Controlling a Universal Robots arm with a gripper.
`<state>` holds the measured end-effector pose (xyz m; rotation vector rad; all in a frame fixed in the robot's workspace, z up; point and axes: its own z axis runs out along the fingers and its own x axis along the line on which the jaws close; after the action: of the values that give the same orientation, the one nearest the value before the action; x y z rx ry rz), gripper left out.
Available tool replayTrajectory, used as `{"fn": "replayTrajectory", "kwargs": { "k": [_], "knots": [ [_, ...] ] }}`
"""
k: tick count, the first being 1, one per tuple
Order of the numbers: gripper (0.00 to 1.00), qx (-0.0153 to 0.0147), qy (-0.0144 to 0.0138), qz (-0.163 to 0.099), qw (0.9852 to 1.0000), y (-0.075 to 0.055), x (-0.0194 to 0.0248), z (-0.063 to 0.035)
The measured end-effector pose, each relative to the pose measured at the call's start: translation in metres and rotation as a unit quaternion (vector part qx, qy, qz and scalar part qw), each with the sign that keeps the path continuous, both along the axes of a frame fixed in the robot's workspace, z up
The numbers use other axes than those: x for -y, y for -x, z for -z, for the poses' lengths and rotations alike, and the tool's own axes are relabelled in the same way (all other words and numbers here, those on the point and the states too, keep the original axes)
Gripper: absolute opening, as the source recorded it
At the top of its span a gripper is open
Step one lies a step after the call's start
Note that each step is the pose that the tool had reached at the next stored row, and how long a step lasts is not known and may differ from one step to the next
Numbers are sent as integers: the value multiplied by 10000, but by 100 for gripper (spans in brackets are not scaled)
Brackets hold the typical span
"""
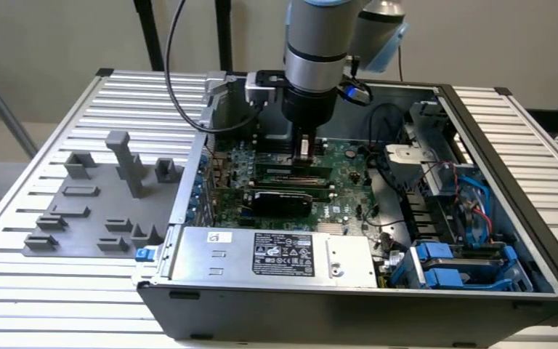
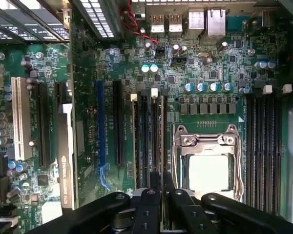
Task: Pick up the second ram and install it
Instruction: 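Insert the second ram into the second slot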
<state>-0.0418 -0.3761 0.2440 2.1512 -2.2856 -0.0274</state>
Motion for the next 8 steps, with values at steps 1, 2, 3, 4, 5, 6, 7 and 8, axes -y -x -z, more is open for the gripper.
{"fn": "replayTrajectory", "kwargs": {
  "k": [1,2,3,4,5,6,7,8],
  "knots": [
    [0,0,0,21,10000,0,0,18],
    [0,0,0,32,10000,0,0,37],
    [0,3,0,34,10000,1,0,55],
    [0,7,0,34,10000,1,0,73],
    [0,13,0,35,10000,1,0,91],
    [0,20,0,34,10000,1,0,107],
    [0,22,0,34,10000,1,0,113],
    [0,22,0,34,10000,1,0,112]
  ]
}}
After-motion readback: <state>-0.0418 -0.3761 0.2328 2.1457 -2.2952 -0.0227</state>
